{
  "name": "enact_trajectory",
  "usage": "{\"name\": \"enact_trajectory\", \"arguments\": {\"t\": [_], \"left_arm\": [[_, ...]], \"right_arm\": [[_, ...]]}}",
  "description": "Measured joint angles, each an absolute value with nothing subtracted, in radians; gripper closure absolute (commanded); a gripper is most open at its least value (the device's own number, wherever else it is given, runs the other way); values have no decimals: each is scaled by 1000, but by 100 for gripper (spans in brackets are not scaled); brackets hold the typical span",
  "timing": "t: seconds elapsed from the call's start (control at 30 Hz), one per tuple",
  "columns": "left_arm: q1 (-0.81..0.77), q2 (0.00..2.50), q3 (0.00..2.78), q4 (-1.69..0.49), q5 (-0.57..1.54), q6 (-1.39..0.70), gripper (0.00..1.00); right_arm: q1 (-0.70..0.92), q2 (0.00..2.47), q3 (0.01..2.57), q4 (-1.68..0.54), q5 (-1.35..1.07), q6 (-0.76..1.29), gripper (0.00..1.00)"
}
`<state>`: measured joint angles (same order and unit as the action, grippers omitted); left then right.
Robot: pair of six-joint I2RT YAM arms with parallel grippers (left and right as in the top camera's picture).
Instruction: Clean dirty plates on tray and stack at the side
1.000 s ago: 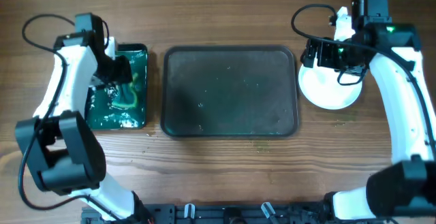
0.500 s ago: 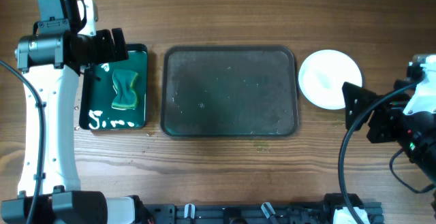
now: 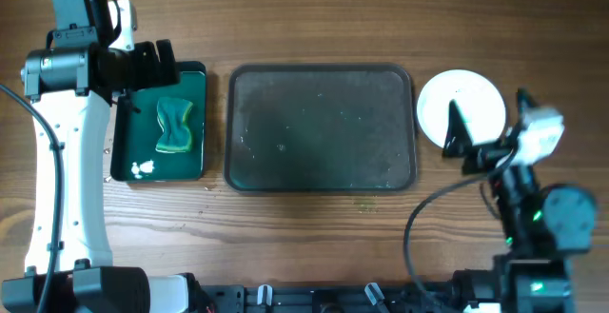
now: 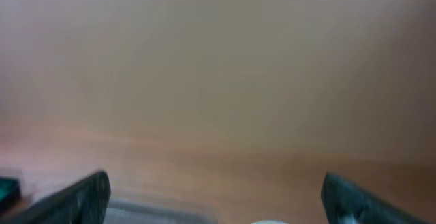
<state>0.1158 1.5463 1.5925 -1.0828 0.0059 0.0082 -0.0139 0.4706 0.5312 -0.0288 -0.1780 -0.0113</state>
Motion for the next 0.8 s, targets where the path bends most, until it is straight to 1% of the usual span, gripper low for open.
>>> {"name": "enact_trajectory", "arguments": {"t": [0.03, 0.13, 0.23, 0.3, 0.43, 0.8], "left_arm": [[116, 1546, 1592, -1082, 6, 8, 0], [116, 1548, 1592, -1083, 6, 8, 0], [116, 1548, 1592, -1084, 6, 8, 0], [116, 1548, 1592, -1084, 6, 8, 0], [116, 1548, 1592, -1084, 6, 8, 0], [116, 1548, 1592, -1084, 6, 8, 0]], "right_arm": [[-14, 384, 413, 10, -184, -9, 0], [-14, 200, 206, 84, -187, -5, 0], [-14, 96, 47, 147, -188, -4, 0], [-14, 31, 8, 94, -188, 5, 0], [-14, 17, 7, 10, -191, 24, 0], [-14, 17, 6, 10, -191, 41, 0]]}}
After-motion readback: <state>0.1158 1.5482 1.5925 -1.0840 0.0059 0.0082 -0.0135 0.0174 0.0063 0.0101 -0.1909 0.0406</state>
